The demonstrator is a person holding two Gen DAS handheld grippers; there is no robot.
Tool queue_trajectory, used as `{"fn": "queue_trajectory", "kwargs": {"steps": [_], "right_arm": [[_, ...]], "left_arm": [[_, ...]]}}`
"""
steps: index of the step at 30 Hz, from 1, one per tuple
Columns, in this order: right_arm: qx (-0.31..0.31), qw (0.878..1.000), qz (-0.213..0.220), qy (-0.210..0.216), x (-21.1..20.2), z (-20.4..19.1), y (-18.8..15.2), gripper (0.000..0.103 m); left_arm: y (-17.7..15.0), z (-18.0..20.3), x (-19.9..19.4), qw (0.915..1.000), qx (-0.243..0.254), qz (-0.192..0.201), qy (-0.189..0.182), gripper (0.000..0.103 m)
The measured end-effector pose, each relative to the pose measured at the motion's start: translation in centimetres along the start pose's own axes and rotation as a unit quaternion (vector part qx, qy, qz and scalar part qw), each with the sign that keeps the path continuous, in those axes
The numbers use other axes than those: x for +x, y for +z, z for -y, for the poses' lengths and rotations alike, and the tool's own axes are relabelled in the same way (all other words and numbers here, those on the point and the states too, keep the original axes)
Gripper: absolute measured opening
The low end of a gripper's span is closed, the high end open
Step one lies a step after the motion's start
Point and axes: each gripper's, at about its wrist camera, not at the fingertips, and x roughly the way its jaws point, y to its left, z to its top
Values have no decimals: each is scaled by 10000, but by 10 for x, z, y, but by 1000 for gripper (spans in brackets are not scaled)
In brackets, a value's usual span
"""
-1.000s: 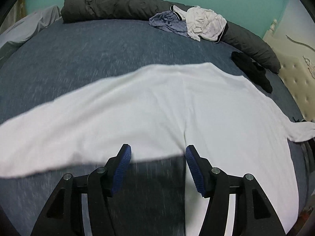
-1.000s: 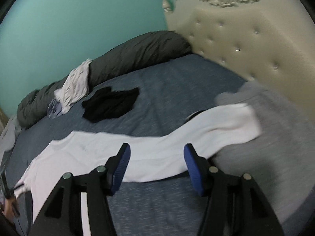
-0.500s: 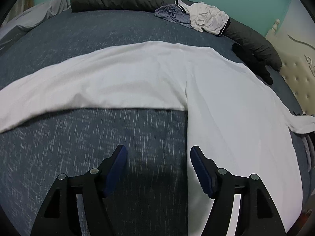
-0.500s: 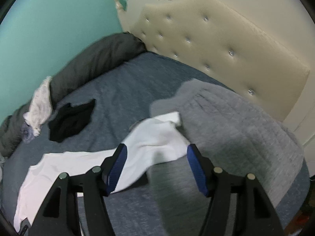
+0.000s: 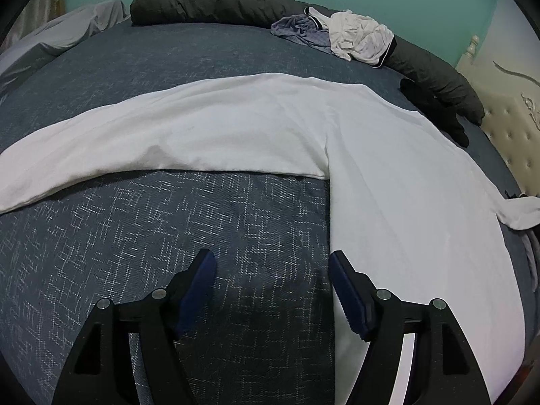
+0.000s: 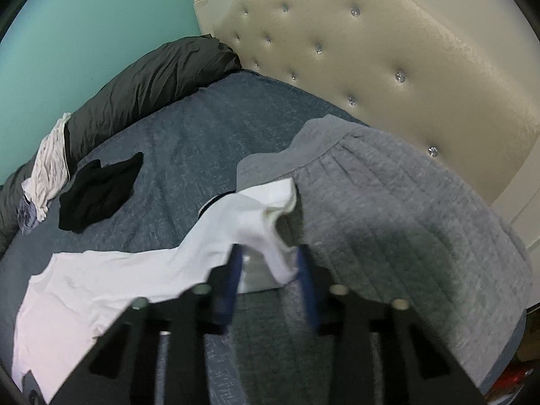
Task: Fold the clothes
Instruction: 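Grasp the white sleeve cuff with the right gripper and lift it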
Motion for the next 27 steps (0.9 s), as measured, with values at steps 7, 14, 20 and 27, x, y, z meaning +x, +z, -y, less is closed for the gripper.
{"fn": "queue_trajectory", "kwargs": {"steps": [7,14,20,27], "right_arm": [[-202,9994,264,108,-18,-20,3,6],[-393,9976,519,255,-37,-41,6,5],[-741,9916,625,860,-67,-102,2,5],[-1357,9718,682,1802,-109,-206,-20,5]], "left_arm": [[0,-7,-3,10000,-33,36,21,74],[1,-8,-15,9998,-74,158,-67,75],[-1,-4,-24,9995,-17,245,-173,75],[-12,1,-35,9990,-19,251,-359,75]]}}
